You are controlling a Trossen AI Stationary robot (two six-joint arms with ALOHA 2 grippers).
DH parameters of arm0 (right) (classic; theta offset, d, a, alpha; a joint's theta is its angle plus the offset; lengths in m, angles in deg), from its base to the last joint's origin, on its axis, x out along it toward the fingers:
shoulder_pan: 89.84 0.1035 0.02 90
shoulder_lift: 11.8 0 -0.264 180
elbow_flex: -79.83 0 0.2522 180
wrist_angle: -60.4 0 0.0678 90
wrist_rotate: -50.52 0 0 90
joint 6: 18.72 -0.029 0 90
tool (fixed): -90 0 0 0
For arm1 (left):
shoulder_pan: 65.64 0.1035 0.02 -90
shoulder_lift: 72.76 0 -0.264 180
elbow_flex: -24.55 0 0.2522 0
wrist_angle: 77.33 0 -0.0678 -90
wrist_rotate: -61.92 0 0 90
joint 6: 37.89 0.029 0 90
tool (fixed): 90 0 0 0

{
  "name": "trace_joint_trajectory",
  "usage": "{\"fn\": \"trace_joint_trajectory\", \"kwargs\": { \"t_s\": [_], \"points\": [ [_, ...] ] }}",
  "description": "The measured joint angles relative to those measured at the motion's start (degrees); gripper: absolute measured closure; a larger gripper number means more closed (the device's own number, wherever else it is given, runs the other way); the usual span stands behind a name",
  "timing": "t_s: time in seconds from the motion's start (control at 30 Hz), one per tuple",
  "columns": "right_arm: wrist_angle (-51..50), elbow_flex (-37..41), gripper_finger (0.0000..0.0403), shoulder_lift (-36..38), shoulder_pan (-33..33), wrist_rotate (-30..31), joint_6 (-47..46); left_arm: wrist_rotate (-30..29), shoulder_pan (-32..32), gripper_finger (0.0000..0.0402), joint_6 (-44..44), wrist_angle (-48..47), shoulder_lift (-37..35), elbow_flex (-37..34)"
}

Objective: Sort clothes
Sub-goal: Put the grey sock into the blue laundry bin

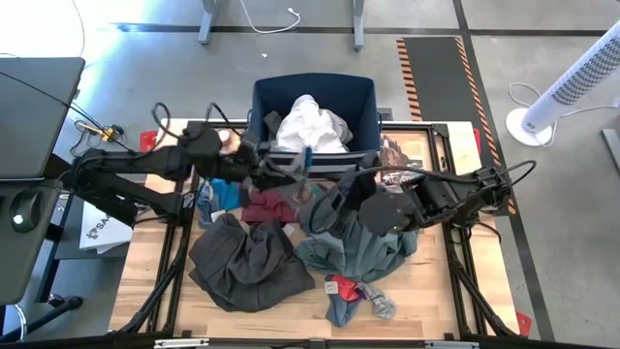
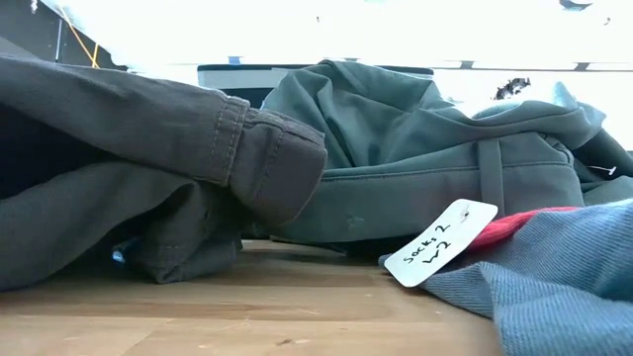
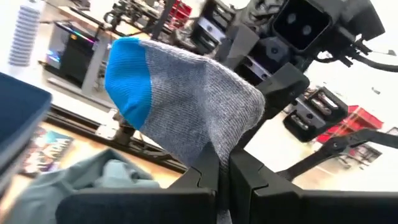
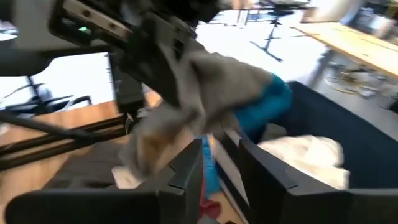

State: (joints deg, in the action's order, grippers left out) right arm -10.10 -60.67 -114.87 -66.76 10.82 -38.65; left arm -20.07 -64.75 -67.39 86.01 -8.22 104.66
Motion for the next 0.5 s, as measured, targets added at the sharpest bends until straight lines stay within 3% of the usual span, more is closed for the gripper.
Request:
{"fn": "trace_joint_trajectory", "kwargs": {
  "t_s": [0.17, 0.3, 0.5],
  "points": [
    [-1.89, 0.0, 0.0294, 0.91, 0.87, 1.64, -6.9, 6.3, 8.95, 0.04, 1.56, -3.47, -0.96, 0.02],
    [-5.45, -0.02, 0.0293, 2.26, 1.42, -1.49, -12.27, 13.15, 17.93, 0.0401, -0.42, -3.15, 1.39, 0.02],
    [-17.15, -0.02, 0.0293, 5.76, 3.08, -2.39, -15.1, 17.64, 28.42, 0.0401, -5.23, 5.06, 7.39, 1.08]
  ]
}}
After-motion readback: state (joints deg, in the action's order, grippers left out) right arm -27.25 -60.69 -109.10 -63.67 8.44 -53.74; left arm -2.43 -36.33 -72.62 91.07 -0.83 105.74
